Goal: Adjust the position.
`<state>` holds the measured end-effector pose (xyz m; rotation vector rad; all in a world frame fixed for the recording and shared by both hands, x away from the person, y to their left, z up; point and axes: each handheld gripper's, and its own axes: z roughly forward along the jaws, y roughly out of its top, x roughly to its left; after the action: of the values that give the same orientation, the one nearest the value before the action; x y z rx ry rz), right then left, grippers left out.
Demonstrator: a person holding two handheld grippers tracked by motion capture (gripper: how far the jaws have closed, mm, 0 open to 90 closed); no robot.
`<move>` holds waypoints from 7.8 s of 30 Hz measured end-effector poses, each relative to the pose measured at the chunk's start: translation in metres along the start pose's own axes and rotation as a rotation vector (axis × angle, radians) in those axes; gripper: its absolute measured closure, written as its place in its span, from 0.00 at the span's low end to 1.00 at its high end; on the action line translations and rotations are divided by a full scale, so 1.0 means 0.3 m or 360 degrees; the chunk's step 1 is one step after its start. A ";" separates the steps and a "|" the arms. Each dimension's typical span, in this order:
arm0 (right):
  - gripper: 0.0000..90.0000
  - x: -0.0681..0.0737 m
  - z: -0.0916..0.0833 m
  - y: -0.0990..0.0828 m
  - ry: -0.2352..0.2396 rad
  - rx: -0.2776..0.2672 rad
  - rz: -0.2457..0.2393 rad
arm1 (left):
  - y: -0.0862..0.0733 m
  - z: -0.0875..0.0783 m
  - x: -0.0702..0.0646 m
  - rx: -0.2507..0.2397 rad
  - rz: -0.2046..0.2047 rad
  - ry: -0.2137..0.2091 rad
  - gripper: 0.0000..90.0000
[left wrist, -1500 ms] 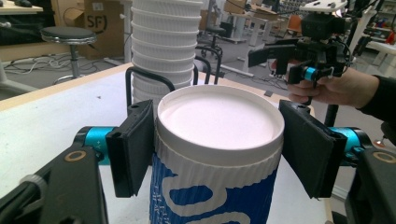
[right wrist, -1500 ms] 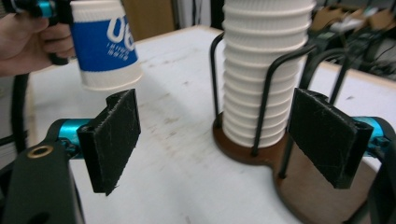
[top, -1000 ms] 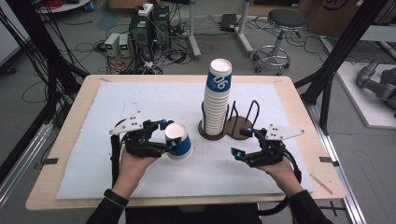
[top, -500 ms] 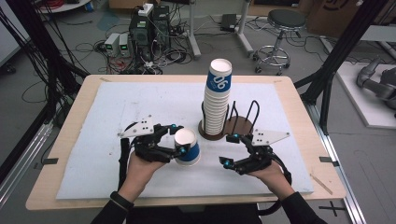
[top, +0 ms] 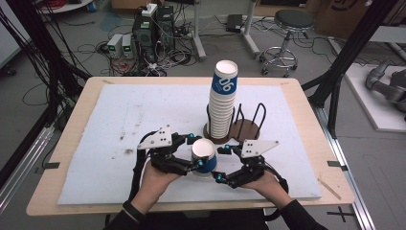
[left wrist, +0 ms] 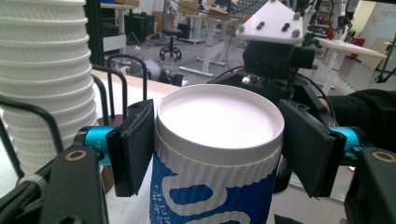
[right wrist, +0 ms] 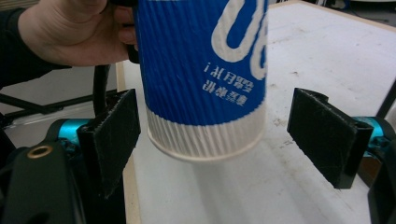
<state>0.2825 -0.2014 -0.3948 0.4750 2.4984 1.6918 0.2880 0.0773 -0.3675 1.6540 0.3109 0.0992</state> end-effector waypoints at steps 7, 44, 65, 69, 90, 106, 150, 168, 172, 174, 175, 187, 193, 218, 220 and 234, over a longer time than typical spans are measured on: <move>0.19 0.013 0.023 0.001 0.0020 0.0007 0.0002 | -0.005 0.020 -0.011 -0.0016 0.0000 -0.0034 0.33; 0.20 0.007 -0.006 0.021 0.0009 0.0225 -0.0181 | 0.033 0.055 -0.006 0.0337 0.0105 -0.0129 0.31; 0.19 0.018 -0.005 0.031 0.0066 0.0015 -0.0089 | 0.012 0.042 0.001 -0.0044 -0.0042 -0.0194 0.32; 0.23 0.018 -0.007 0.035 0.0065 0.0035 -0.0116 | 0.009 0.045 0.002 -0.0036 -0.0033 -0.0203 0.32; 0.22 0.016 -0.039 0.053 0.0049 0.0298 -0.0261 | 0.050 0.062 -0.013 0.0391 0.0168 -0.0219 0.32; 0.20 -0.010 -0.071 0.052 0.0090 -0.0081 -0.0048 | 0.028 0.022 0.022 -0.0045 -0.0010 -0.0269 0.33; 0.21 -0.021 -0.114 0.081 0.0160 -0.0151 -0.0005 | 0.022 0.023 0.029 0.0126 0.0063 -0.0346 0.32; 0.24 -0.012 -0.122 0.094 0.0133 0.0037 -0.0172 | 0.026 0.046 0.025 0.0422 0.0044 -0.0338 0.30; 0.20 -0.019 -0.129 0.096 0.0135 0.0001 -0.0124 | 0.029 0.036 0.028 0.0334 0.0076 -0.0340 0.32; 0.20 -0.024 -0.138 0.098 0.0131 -0.0034 -0.0102 | 0.031 0.022 0.035 0.0262 0.0075 -0.0337 0.32; 0.20 -0.026 -0.144 0.098 0.0135 -0.0048 -0.0078 | 0.033 0.014 0.038 0.0217 0.0068 -0.0333 0.32; 0.21 -0.022 -0.118 0.097 0.0218 -0.0165 0.0057 | 0.027 0.024 0.029 0.0128 0.0084 -0.0372 0.32; 0.24 -0.020 -0.128 0.102 0.0216 -0.0128 0.0000 | 0.031 0.041 0.016 0.0311 0.0092 -0.0346 0.30; 0.24 -0.006 -0.129 0.125 0.0241 -0.0349 0.0130 | 0.024 0.063 -0.006 0.0203 0.0105 -0.0304 0.33; 0.26 -0.003 -0.130 0.127 0.0226 -0.0335 0.0101 | 0.023 0.067 -0.007 0.0242 0.0096 -0.0295 0.32; 0.23 0.022 -0.133 0.151 0.0130 -0.0204 -0.0043 | 0.011 0.097 -0.022 0.0310 0.0137 -0.0250 0.33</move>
<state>0.2759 -0.2194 -0.3372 0.3658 2.4181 1.8827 0.2892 0.0474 -0.3668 1.8565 0.1330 0.0031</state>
